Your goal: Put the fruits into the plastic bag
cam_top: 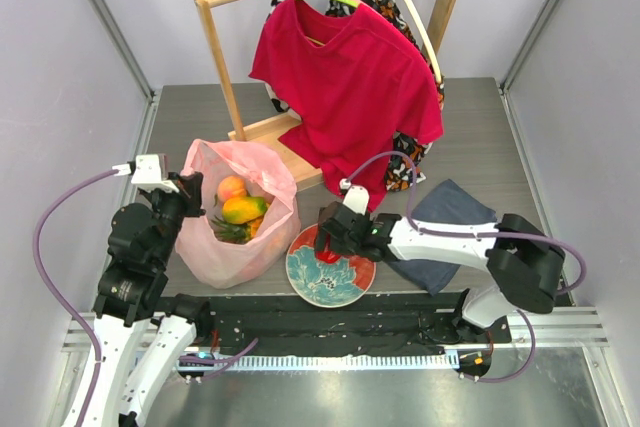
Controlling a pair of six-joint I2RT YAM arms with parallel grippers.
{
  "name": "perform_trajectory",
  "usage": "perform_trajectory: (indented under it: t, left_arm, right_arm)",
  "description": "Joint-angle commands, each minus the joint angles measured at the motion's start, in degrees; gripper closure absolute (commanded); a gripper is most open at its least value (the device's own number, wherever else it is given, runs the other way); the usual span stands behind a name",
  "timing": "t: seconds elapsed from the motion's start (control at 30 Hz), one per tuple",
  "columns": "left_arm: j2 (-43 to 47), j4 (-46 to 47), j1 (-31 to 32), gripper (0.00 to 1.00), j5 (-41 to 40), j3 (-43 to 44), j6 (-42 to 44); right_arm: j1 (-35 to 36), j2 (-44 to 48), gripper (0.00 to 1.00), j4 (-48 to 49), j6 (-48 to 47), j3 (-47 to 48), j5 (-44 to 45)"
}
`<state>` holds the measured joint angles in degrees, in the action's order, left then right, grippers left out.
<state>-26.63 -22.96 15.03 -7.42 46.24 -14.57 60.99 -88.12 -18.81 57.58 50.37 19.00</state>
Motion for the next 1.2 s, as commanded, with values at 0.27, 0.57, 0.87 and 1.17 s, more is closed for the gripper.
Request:
perform_trajectory:
  t: [0.27,0.57,0.87,1.17]
  left_arm:
    - [0.44,2.39,-0.09,1.0,0.48,-0.1,0.15]
    - [0.44,2.4,0.0,1.0,0.65,-0.1,0.07]
    - [1.41,2.66,0.0,1.0,-0.31,-0.27,0.15]
    - [2.29,2.92,-0.08,1.0,-1.1,-0.71,0.15]
  right_arm:
    - [6.76,18.32,0.69,12.73,-19.6,1.57,12.29]
    - [7.21,15.71,0.7,30.51,-35.07,11.1,-5.73]
    - [7.3,-6.87,0.71,10.48,-37.63,39.78,-9.52]
    - [7.3,-19.11,0.68,-0.97,-34.65,50.18,-6.26]
